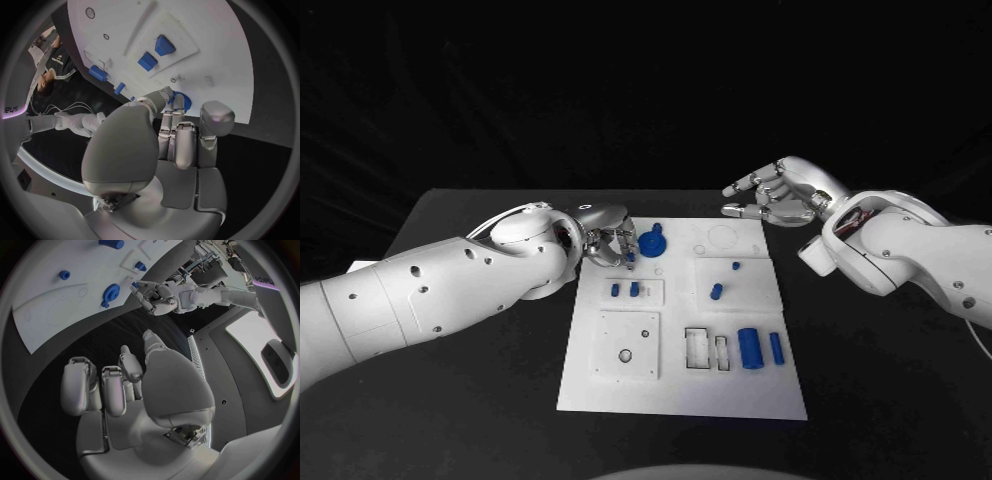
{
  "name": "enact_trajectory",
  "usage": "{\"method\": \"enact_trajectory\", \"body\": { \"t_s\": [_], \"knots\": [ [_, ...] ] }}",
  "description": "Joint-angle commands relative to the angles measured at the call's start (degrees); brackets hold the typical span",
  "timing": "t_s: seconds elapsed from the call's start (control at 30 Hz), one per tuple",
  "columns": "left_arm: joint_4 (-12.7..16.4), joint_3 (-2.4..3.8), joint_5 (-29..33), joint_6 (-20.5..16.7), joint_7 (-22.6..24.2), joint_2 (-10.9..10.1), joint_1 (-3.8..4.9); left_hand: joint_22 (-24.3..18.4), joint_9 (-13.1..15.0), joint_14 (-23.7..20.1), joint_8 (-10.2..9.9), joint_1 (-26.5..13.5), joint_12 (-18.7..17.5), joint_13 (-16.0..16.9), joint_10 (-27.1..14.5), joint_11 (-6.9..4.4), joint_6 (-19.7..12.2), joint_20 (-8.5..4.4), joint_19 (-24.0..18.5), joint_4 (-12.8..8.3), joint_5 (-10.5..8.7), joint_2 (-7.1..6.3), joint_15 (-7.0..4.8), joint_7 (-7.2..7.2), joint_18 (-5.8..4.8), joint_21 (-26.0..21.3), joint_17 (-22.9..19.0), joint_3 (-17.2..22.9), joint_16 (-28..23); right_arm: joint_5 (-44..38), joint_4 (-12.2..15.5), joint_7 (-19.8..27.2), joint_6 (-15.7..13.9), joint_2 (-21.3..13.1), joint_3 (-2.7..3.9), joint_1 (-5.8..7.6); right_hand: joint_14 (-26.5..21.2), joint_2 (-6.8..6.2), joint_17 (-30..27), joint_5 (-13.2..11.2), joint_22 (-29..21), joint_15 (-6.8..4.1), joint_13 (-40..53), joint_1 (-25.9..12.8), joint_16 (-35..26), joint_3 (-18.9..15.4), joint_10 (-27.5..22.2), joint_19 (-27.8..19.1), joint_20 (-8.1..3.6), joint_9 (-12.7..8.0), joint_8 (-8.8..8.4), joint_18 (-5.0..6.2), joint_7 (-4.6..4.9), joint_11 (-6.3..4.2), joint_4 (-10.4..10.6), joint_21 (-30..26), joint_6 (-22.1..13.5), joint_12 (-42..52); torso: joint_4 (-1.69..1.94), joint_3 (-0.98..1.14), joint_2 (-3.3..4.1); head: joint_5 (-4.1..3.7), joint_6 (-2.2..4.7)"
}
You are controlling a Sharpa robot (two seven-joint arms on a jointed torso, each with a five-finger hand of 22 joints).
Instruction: Assemble the parts on the task board
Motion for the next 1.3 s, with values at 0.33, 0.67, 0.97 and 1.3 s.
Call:
{"method": "enact_trajectory", "body": {
  "t_s": [0.33,0.67,0.97,1.3],
  "knots": [
    [-1.21,-0.42,0.53,2.52,-1.11,0.81,-0.33,0.03,-0.01,2.96,-0.37,-0.67,-0.43,-0.08,0.52,0.03,0.55,0.31,1.19,-0.13,-0.16,-0.08,0.34,-0.06,-0.58,0.17,-0.1,0.41,0.36,-0.1,-0.04,0.48,0.67,0.14,0.01,-0.04,4.52,0.71,8.8,0.37,-0.03,0.1,0.02,0.02,-0.3,-0.27,-0.5,-0.35,0.07,0.08,0.26,0.56,-0.11,-0.02,0.01,-0.19,-0.26,-0.02,-0.07,0.0,0.03,0.08,-0.27],
    [-1.11,-0.54,0.4,3.33,-1.25,0.87,-0.48,-0.01,0.01,2.94,-0.41,-0.81,-0.54,-0.04,0.82,-0.03,0.78,0.31,1.16,-0.21,-0.17,-0.09,0.3,-0.1,-0.55,0.09,-0.14,0.45,0.37,-0.1,-0.04,0.48,0.67,0.14,0.01,-0.04,4.51,0.74,8.78,0.39,-0.06,0.1,-0.05,0.08,-0.33,-0.31,-0.54,-0.35,0.06,0.09,0.26,0.56,-0.11,-0.03,-0.01,-0.22,-0.25,-0.1,-0.09,0.04,-0.01,0.15,-0.51],
    [-0.65,-0.56,0.39,3.47,-0.89,0.75,-0.52,0.05,0.04,2.94,-0.43,-0.91,-0.65,0.01,1.17,-0.11,1.06,0.29,1.16,-0.34,-0.17,-0.07,0.24,-0.17,-0.54,0.11,-0.1,0.51,0.41,-0.1,-0.07,0.5,0.68,0.14,0.01,-0.04,4.51,0.74,8.78,0.39,-0.06,0.1,-0.05,0.08,-0.33,-0.31,-0.54,-0.35,0.06,0.09,0.26,0.56,-0.11,-0.03,-0.01,-0.22,-0.25,-0.1,-0.06,0.04,-0.02,0.13,-0.61],
    [-0.59,-0.57,0.39,3.62,-1.11,0.66,-0.54,0.19,0.15,2.94,-0.44,-1.29,-0.78,0.27,2.24,-0.41,1.89,0.16,1.15,-0.75,-0.24,-0.19,0.0,-0.42,-0.51,0.14,-0.02,0.39,0.52,-0.1,-0.08,0.47,0.69,0.14,0.01,-0.04,4.51,0.74,8.78,0.39,-0.06,0.1,-0.05,0.08,-0.33,-0.31,-0.54,-0.35,0.06,0.09,0.26,0.56,-0.11,-0.03,-0.01,-0.22,-0.25,-0.1,-0.05,0.02,0.0,0.14,-0.68]
  ]
}}
